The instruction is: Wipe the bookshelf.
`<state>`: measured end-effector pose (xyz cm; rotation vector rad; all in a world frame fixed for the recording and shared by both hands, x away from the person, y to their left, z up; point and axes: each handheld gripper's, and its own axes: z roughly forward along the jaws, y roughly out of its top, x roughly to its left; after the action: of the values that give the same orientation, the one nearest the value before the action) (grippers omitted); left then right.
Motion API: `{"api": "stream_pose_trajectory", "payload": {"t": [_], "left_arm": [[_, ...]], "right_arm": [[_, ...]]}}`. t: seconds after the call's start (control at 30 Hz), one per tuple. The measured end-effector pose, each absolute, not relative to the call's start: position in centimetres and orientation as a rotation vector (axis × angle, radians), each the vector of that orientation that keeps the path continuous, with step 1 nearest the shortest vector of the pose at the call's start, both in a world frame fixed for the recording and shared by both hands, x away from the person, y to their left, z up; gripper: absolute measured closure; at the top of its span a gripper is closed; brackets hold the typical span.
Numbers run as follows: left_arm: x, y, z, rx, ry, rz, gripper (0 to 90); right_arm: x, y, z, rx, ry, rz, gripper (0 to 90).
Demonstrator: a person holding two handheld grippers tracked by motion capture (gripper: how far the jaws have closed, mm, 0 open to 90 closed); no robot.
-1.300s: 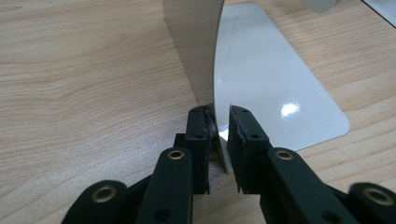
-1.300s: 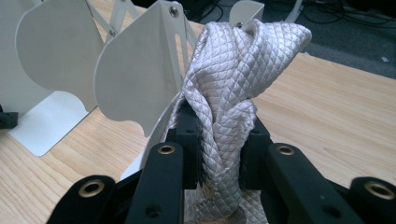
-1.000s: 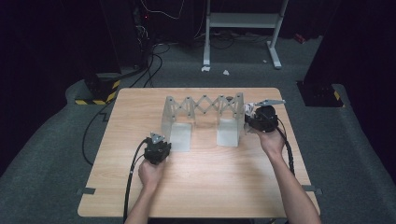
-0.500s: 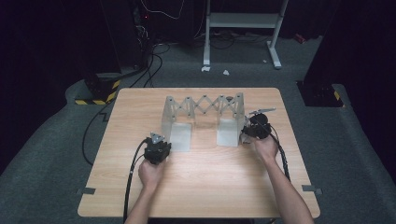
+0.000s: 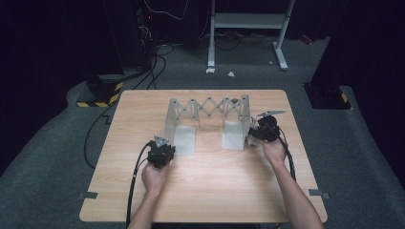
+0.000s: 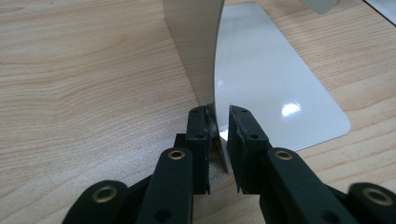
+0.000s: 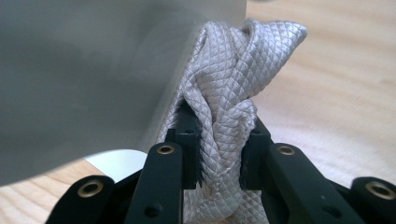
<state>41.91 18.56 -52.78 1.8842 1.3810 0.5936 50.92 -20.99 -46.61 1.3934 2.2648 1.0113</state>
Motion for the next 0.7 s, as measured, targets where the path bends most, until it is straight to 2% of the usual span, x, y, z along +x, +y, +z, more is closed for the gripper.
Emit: {"api": "stream_pose_trajectory", "payload": {"t": [0.33, 0.7], "left_arm": [[41.9, 18.5, -52.8, 1.886, 1.380, 0.598, 72.2], [41.9, 18.5, -52.8, 1.889, 1.376, 0.597, 72.1]], "right_arm": [[50.0, -21.0, -42.4, 1.309, 2.228, 1.051, 74.9], [50.4, -20.8, -39.7, 1.280, 2.192, 1.072, 74.8]]}}
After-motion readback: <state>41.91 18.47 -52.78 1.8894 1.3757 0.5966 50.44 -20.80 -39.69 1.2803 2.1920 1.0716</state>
